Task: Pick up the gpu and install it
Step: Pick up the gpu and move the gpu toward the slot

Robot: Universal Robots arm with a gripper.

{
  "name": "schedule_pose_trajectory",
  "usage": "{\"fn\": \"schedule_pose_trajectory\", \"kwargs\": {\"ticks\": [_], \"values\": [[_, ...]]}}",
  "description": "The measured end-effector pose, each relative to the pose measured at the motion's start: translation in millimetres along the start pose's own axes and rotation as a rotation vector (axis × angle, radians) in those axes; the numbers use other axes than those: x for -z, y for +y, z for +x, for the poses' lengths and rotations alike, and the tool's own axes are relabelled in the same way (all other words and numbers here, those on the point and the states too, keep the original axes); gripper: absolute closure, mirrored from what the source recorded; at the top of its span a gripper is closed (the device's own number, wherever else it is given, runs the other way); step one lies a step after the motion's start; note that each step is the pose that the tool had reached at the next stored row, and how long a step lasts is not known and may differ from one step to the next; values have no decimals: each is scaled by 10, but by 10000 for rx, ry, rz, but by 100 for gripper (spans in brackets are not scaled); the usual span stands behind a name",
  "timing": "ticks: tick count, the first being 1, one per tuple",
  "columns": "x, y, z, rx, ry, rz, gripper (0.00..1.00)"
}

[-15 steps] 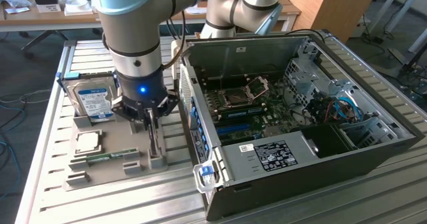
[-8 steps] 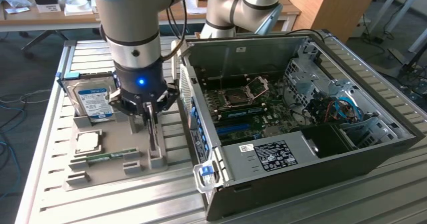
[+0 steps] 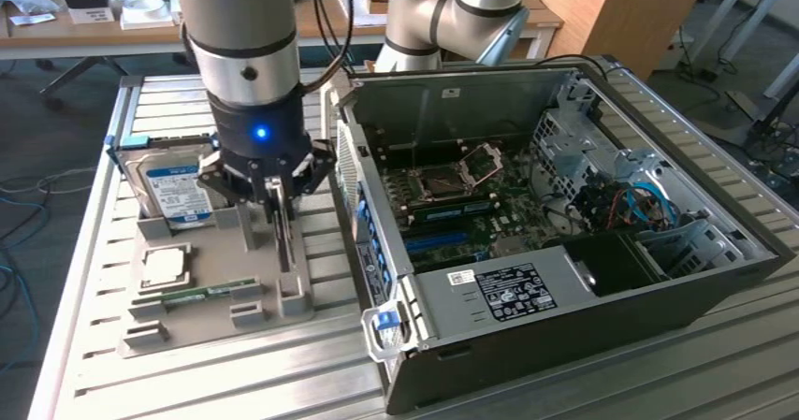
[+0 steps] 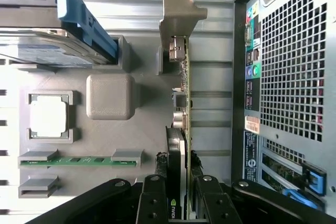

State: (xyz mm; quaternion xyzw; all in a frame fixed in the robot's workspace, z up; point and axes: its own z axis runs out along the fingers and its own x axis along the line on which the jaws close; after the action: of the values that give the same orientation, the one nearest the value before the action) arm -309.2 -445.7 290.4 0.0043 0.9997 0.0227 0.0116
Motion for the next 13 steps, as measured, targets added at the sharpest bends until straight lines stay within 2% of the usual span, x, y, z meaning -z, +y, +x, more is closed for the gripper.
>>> {"fn": "schedule_pose_trajectory", "kwargs": {"ticks": [7, 13], "values": [[138, 6, -3, 0, 0, -1, 73], [190, 9, -4, 0, -1, -1, 73]]}}
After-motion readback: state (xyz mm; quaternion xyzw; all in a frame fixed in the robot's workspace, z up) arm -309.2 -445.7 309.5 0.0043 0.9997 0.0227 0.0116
